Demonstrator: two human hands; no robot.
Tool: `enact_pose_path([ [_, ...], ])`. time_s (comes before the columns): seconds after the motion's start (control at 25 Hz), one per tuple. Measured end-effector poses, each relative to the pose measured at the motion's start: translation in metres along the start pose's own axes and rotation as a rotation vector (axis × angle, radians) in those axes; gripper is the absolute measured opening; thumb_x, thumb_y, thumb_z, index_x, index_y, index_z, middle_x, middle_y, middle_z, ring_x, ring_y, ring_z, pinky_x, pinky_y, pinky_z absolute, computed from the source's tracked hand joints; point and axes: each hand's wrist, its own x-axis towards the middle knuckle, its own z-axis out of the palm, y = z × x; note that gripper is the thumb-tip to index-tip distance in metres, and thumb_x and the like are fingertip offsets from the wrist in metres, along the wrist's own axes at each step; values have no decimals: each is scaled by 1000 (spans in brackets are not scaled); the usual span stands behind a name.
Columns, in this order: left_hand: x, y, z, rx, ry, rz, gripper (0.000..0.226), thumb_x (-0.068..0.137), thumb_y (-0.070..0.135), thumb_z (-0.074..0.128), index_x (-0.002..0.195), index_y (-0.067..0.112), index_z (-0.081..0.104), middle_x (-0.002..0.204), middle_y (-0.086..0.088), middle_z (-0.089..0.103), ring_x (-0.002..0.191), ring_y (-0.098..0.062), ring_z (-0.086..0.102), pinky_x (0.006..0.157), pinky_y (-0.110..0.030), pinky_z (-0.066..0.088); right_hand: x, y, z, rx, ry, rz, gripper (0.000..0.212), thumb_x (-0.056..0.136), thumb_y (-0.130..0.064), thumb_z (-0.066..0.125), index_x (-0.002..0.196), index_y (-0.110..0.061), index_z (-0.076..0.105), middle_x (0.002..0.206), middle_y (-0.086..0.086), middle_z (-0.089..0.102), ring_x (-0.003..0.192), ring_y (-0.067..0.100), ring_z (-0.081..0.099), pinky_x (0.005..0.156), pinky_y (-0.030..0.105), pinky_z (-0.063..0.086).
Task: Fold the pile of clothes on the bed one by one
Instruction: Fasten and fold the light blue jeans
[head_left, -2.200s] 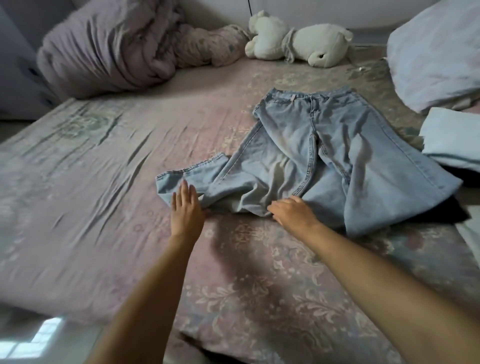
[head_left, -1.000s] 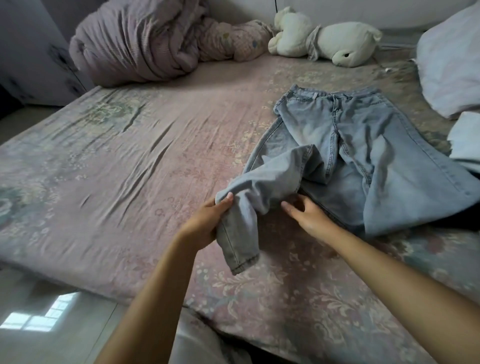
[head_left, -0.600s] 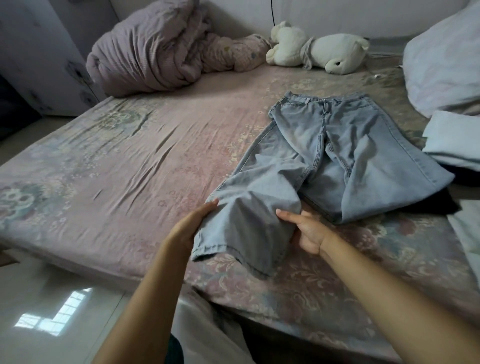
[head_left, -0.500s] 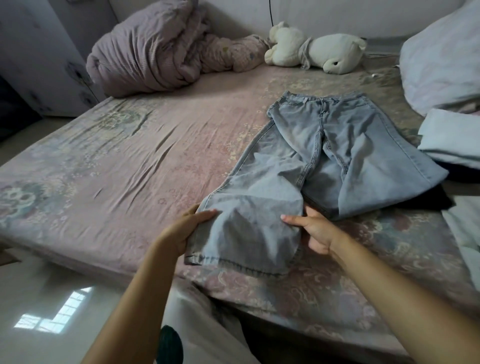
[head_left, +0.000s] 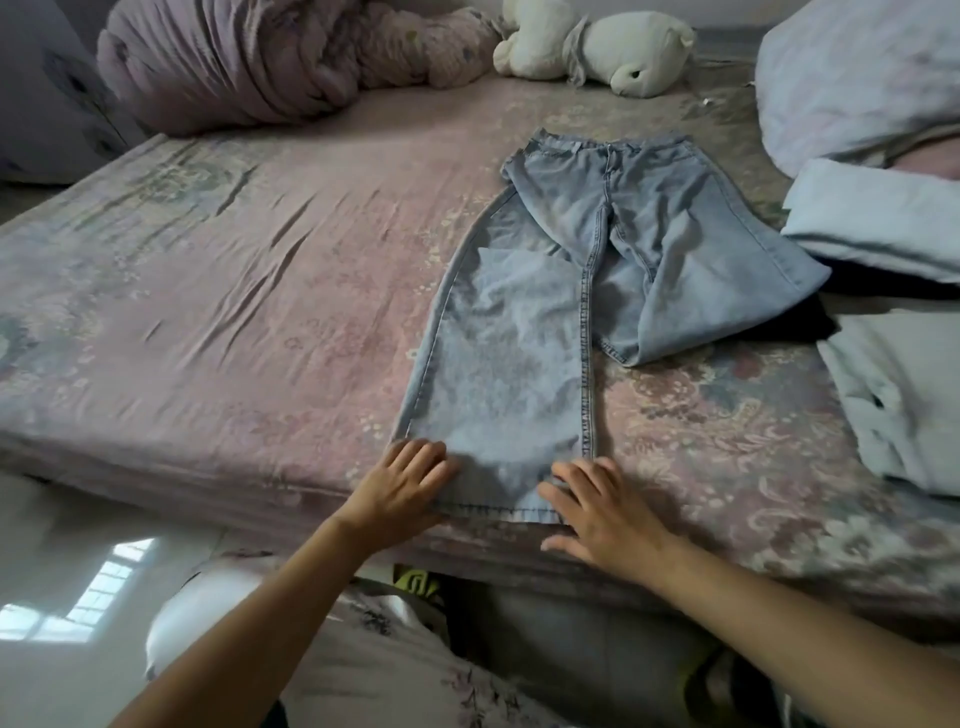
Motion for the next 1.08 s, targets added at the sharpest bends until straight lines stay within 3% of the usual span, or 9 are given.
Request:
enact_pose_path([
  [0.08,-3,-4,0,-55,-9,7,51,79,46,55,116,11,52,105,-8,58,93,-27,57,84,-34,39,0,-2,2,-15,-94,70,63,69,-61,65,113,-17,55,114,7,54,105,26,52,87,42,43],
  [0.24,-2,-21,-13,-141,19,-169,40,76,23,48,114,12,49,98,-10,65,83,-30,63,69,-35,50,19,6,-18,151,16,143,16,78,-23,63,90,-13,66,90,3,64,81,23,61,68,35,53],
  [0.36,-2,-22,-31,-290,-27,-579,36,77,4,51,113,9,52,97,-19,56,77,-39,60,57,-44,52,27,5,-38,99,-106,324,34,61,-15,80,91,-9,67,94,11,61,78,29,60,58,34,51],
  [0.48,7,-8,-57,-802,-28,-991,37,88,-9,45,116,16,45,80,-16,52,60,-32,58,47,-33,47,25,-17,-62,157,-248,490,24,85,-17,60,107,-6,57,112,11,50,78,29,57,55,28,36],
  [0.56,9,-8,-75,-1045,98,-1044,41,88,-19,37,110,14,45,77,-18,48,46,-27,54,38,-24,46,25,-34,-75,234,-254,411,17,90,-14,51,103,-5,56,108,10,52,85,32,59,62,33,42],
  [0.68,-3,-25,-112,-1102,240,-1051,44,85,-25,31,101,7,57,80,-18,48,40,-20,57,41,-25,52,34,-49,-102,332,-131,425,11,87,-14,51,89,-6,58,90,10,57,79,34,60,67,43,51],
  [0.84,-29,-46,-160,-986,272,-969,44,88,-20,30,102,6,62,71,-20,58,40,-12,59,44,-22,53,54,-77,-141,347,84,359,16,83,-17,53,76,-9,66,70,5,60,59,24,58,51,29,46],
  [0.92,-43,-55,-174,-999,275,-960,45,87,-21,28,99,5,63,69,-20,58,40,-12,59,41,-21,51,63,-93,-154,343,114,320,19,82,-22,52,72,-13,65,62,0,57,52,19,55,46,25,39],
  [1.08,-73,-64,-183,-1072,289,-971,50,88,-22,26,91,10,65,73,-19,60,43,-12,61,43,-20,51,80,-114,-156,372,106,293,25,86,-28,43,76,-16,62,67,0,57,57,21,55,47,30,42],
])
